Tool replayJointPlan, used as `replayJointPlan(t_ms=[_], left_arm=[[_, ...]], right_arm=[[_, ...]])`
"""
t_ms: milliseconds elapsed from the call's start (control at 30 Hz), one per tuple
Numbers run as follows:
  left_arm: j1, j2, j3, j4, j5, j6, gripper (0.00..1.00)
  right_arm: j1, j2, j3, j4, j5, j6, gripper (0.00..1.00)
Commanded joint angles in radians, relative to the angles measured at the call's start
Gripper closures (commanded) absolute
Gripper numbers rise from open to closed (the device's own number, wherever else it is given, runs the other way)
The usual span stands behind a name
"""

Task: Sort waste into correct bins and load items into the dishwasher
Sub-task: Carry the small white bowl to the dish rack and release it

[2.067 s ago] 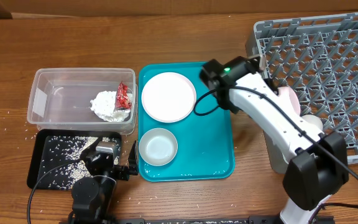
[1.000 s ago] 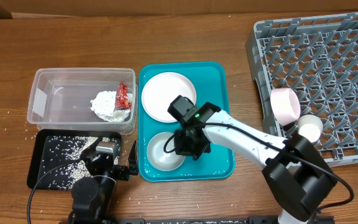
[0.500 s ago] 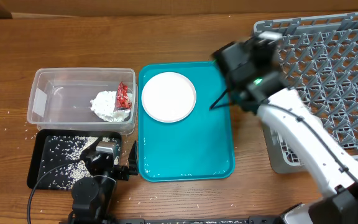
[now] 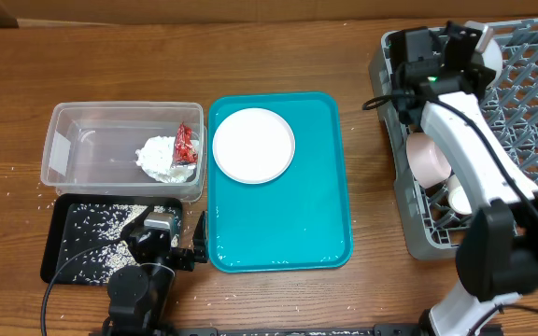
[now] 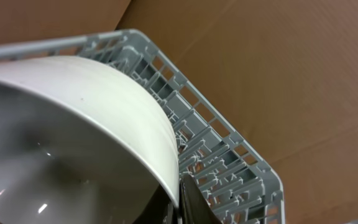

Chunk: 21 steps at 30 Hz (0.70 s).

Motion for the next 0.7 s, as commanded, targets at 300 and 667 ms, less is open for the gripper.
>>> replayJointPlan(t_ms=[300, 667], left_arm=[[0.008, -0.010, -0.005, 0.002, 0.000, 0.019, 0.00], [0.008, -0.010, -0.005, 0.002, 0.000, 0.019, 0.00]], right_arm=[[0.041, 0.179, 0.016, -0.087, 0.047, -0.112, 0.96], [0.147, 0.179, 0.016, -0.158, 0.022, -0.104, 0.95]])
